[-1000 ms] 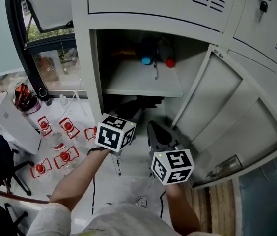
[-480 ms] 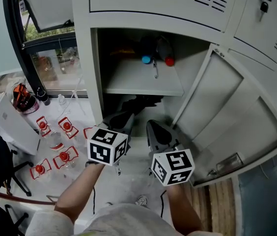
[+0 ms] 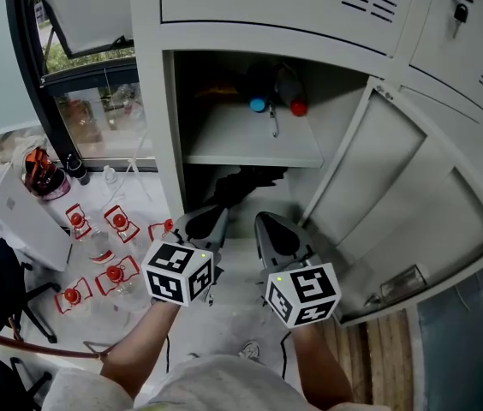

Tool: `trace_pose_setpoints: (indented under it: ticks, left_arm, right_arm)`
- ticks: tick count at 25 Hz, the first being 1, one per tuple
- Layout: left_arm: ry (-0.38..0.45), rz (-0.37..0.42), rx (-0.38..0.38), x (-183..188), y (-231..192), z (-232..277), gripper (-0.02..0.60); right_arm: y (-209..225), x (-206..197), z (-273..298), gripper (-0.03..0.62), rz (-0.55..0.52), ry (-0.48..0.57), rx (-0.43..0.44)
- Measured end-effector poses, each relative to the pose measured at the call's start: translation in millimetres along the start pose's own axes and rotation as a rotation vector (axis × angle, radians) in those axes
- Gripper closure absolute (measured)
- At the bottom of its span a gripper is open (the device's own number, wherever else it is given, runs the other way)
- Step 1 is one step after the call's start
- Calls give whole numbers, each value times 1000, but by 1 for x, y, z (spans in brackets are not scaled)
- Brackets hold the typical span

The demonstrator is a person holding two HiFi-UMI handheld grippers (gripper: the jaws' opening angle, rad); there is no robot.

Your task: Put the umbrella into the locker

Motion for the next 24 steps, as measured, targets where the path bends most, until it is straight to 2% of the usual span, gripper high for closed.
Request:
trace_pose_setpoints:
  ticks: [12,24]
  left_arm:
    - [0,50,7,1,5,-4,565]
    - [-23,81,-23,-7,12,1,565]
  right_arm:
    - [-4,-4,-1,591,-6,-4,3]
    - [-4,-5,0,591,0,0,9]
Point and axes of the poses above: the fingertips, and each gripper's own axes: z forward along the fingers, y to its right, x out of its top, the point moved 1 cm from there along -z, backward along the fingers, and after that the axes turned 3 degrees about z, right-handed, at the moved point
